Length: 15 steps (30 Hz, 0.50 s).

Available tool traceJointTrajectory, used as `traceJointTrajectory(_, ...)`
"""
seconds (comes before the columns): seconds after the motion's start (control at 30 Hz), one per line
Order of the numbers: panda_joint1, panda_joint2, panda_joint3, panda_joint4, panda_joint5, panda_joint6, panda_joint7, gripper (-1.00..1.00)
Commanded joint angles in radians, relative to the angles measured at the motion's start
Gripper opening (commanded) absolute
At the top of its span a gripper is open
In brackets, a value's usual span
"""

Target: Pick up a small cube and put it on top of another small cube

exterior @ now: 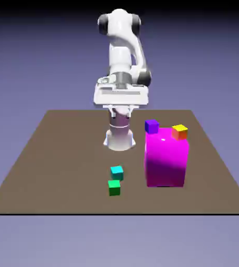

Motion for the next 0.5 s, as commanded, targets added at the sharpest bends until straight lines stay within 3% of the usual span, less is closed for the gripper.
traceJointTrajectory(0.0, -0.034, 0.036, 0.025, 0.011, 0.02, -0.02, 0.041, 0.0)
traceJointTrajectory(0.47, -0.51, 0.544, 0.376, 0.169, 0.292, -0.3, 0.62, 0.0)
